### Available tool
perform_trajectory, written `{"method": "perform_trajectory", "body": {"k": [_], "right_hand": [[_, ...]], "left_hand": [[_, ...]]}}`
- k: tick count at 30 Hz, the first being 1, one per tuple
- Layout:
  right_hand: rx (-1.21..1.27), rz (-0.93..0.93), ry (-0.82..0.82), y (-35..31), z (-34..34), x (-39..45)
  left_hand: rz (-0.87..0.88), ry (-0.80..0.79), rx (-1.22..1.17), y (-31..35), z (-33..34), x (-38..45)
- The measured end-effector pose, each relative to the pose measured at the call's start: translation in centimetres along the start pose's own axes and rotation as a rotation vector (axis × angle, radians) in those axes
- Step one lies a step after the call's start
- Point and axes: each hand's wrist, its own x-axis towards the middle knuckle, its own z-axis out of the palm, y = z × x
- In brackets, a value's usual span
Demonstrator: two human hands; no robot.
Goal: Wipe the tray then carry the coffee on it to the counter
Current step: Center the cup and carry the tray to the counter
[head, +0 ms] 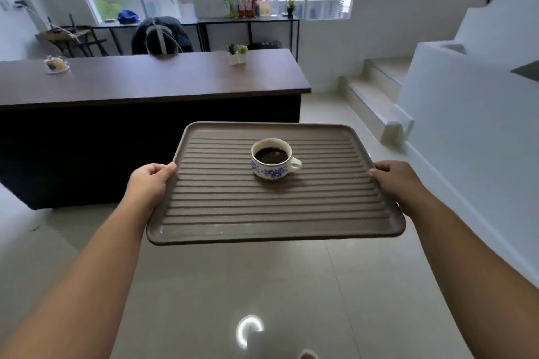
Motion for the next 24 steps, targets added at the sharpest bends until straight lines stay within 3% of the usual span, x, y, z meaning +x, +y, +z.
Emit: {"method": "perform_trajectory", "body": {"k": [17,24], "right_hand": [[-0.045,-0.169,-0.121,-10.6,9.9,31.4],[-0.07,-0.155,-0.064,-14.2,16.2,41.7]], "left_hand": [[0.032,0.18,0.055,5.6,7.2,25.7],[0.039,0.174,0.108,6.4,9.0,39.7]]}}
